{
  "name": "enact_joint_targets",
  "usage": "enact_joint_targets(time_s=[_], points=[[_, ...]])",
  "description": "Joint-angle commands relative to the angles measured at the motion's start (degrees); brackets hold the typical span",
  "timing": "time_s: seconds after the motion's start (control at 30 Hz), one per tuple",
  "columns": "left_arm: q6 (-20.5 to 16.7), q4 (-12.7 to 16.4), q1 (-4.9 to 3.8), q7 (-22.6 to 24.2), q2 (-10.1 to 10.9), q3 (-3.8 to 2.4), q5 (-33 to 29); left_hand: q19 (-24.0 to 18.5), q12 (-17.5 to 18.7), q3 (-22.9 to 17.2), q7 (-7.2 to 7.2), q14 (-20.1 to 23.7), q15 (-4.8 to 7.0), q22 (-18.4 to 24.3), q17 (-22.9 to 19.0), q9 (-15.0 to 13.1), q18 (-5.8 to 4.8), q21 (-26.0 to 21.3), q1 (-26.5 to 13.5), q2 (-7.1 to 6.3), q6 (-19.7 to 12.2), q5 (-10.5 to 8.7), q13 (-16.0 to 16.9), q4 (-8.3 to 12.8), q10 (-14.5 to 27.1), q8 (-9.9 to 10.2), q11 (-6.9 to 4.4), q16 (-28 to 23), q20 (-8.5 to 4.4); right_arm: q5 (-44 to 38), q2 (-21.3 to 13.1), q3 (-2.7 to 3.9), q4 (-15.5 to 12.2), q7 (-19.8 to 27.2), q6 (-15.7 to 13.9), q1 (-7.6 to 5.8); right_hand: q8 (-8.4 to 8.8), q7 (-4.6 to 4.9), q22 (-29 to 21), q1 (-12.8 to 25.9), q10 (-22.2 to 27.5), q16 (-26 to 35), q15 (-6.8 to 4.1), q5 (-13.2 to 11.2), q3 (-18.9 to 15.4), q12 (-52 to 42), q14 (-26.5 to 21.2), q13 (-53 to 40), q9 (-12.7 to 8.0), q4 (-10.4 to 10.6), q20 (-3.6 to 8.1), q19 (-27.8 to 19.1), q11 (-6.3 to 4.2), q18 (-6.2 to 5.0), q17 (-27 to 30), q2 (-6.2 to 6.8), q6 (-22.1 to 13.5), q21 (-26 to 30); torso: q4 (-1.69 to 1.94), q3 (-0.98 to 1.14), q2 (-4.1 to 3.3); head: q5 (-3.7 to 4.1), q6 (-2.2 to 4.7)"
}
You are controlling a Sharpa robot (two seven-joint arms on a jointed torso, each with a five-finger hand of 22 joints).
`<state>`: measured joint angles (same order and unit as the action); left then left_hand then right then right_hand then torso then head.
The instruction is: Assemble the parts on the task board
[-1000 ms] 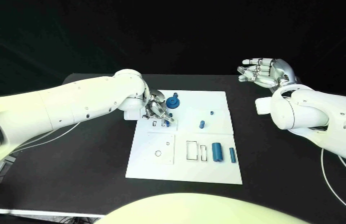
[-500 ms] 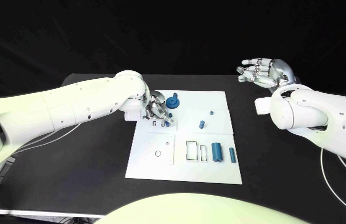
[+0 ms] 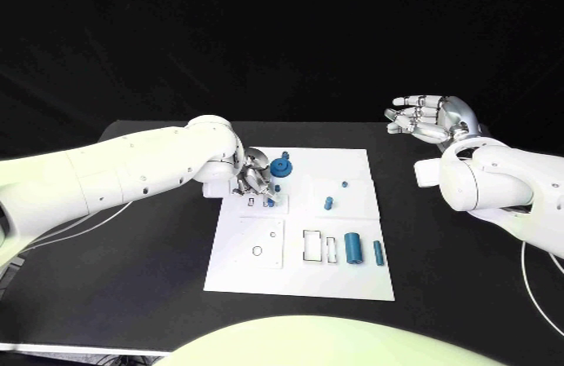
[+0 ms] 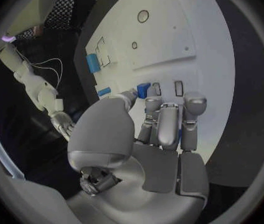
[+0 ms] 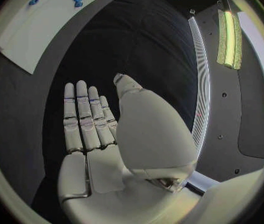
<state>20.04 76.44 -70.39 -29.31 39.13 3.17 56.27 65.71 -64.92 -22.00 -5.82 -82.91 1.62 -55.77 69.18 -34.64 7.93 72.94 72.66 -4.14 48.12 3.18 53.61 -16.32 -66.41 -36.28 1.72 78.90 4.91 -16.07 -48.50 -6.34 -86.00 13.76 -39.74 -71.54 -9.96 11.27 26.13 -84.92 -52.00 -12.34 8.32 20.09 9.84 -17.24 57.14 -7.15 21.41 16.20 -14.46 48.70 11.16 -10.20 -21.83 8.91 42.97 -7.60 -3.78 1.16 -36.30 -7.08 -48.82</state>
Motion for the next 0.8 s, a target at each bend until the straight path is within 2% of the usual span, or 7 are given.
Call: enact_joint_targets(time_s=[0.03,0.1,0.2,0.23,0.43,0.67,0.8], points=[[-0.5,0.0,0.05,0.0,-0.2,0.01,-1.1,0.1,0.3,-2.6,0.51,0.1,0.52,-0.2,0.1,-0.4,-1.00,0.4,2.2,0.00,-0.3,-0.10,-0.1,0.4,-0.1,-0.3,-0.53,-0.4,-0.15,-0.6,0.1,0.01,0.0,0.5,0.6,-0.02,-0.22,4.14,0.0,0.5,-0.1,0.3,0.16,0.1,0.3,0.2,0.3,0.0,-0.1,0.0,-0.37,-0.1,0.34,-0.21,0.0,0.27,-0.5,0.2,-0.01,0.00,-0.02,0.02,-0.08],[-0.6,0.0,0.05,0.0,-0.2,0.01,-1.4,0.2,0.4,-4.8,0.62,0.1,0.57,-0.3,0.2,-0.8,-1.02,0.5,3.5,-0.51,-0.4,-0.10,-0.1,0.8,-0.2,-0.4,-0.63,-0.5,-0.23,-0.6,0.1,0.01,0.0,0.5,0.6,-0.02,-0.22,4.14,0.0,0.5,-0.1,0.3,0.16,0.1,0.3,0.2,0.3,0.0,-0.1,0.0,-0.37,-0.1,0.34,-0.21,0.0,0.27,-0.5,0.2,0.00,0.01,-0.04,0.04,-0.10],[-0.7,0.0,0.05,0.0,-0.1,0.01,-1.8,0.2,0.9,-10.3,0.59,0.1,0.75,-0.6,0.4,-1.7,-1.05,0.7,5.2,-1.58,-0.7,0.00,-0.3,2.2,-0.2,-0.8,-0.69,-0.5,-0.36,-0.6,0.1,0.01,0.0,0.5,0.6,-0.02,-0.22,4.14,0.0,0.5,-0.1,0.3,0.16,0.1,0.3,0.2,0.3,0.0,-0.1,0.0,-0.37,-0.1,0.34,-0.21,0.0,0.27,-0.5,0.2,0.02,0.01,-0.04,0.05,-0.16],[-0.7,0.1,0.06,0.0,-0.1,0.01,-2.0,0.2,0.9,-13.0,0.64,0.0,0.73,-0.8,0.5,-2.2,-1.07,0.8,5.3,-2.48,-0.8,-0.14,-0.2,3.0,-0.4,-1.1,-0.79,-0.5,-0.41,-0.6,0.1,0.00,0.0,0.4,0.6,-0.02,-0.22,4.14,0.0,0.5,-0.1,0.3,0.16,0.1,0.3,0.2,0.3,0.0,-0.1,0.0,-0.37,-0.1,0.34,-0.21,0.0,0.27,-0.5,0.2,0.03,0.00,-0.03,0.07,-0.18],[-1.8,0.3,0.06,0.1,0.4,-0.01,-4.6,0.8,0.6,-22.5,0.71,-0.4,0.85,-2.1,1.3,-5.4,-1.24,1.7,3.2,-4.76,-1.3,-0.14,0.5,6.7,-1.8,-3.4,-0.89,-0.3,-0.65,-0.6,0.1,-0.01,0.0,0.4,0.7,-0.02,-0.25,4.15,-0.2,0.6,-0.1,0.4,0.18,0.2,0.4,0.2,0.3,0.2,-0.1,0.0,-0.39,-0.1,0.35,-0.21,0.1,0.25,-0.5,0.3,-0.01,-0.01,-0.04,-0.01,-0.11],[-4.8,1.5,0.05,0.3,1.9,-0.17,-9.2,3.2,-1.0,-27.2,0.96,-1.5,1.18,-5.3,3.2,-7.2,-1.81,3.7,0.9,-6.08,-1.0,0.07,2.5,9.6,-3.8,-4.5,-1.16,0.9,-0.99,-0.6,-0.1,-0.03,0.0,0.3,0.7,-0.02,-0.27,4.16,-0.3,0.7,-0.1,0.5,0.20,0.2,0.4,0.2,0.3,0.3,-0.2,0.1,-0.41,-0.1,0.36,-0.21,0.2,0.21,-0.6,0.3,0.15,-0.03,-0.04,0.01,-0.24],[-5.9,2.9,-0.01,0.5,3.3,-0.32,-12.8,4.7,-2.2,-29.6,1.29,-2.4,1.54,-7.3,4.7,-8.0,-2.17,4.9,-1.3,-7.22,-0.1,1.63,4.1,11.2,-5.5,-4.8,-1.54,1.8,-1.35,-0.6,-0.2,-0.04,0.0,0.3,0.6,-0.02,-0.27,4.16,-0.3,0.7,-0.1,0.5,0.20,0.2,0.4,0.2,0.3,0.3,-0.2,0.1,-0.41,-0.1,0.36,-0.21,0.2,0.21,-0.6,0.3,0.13,0.04,-0.02,-0.13,-0.32]])
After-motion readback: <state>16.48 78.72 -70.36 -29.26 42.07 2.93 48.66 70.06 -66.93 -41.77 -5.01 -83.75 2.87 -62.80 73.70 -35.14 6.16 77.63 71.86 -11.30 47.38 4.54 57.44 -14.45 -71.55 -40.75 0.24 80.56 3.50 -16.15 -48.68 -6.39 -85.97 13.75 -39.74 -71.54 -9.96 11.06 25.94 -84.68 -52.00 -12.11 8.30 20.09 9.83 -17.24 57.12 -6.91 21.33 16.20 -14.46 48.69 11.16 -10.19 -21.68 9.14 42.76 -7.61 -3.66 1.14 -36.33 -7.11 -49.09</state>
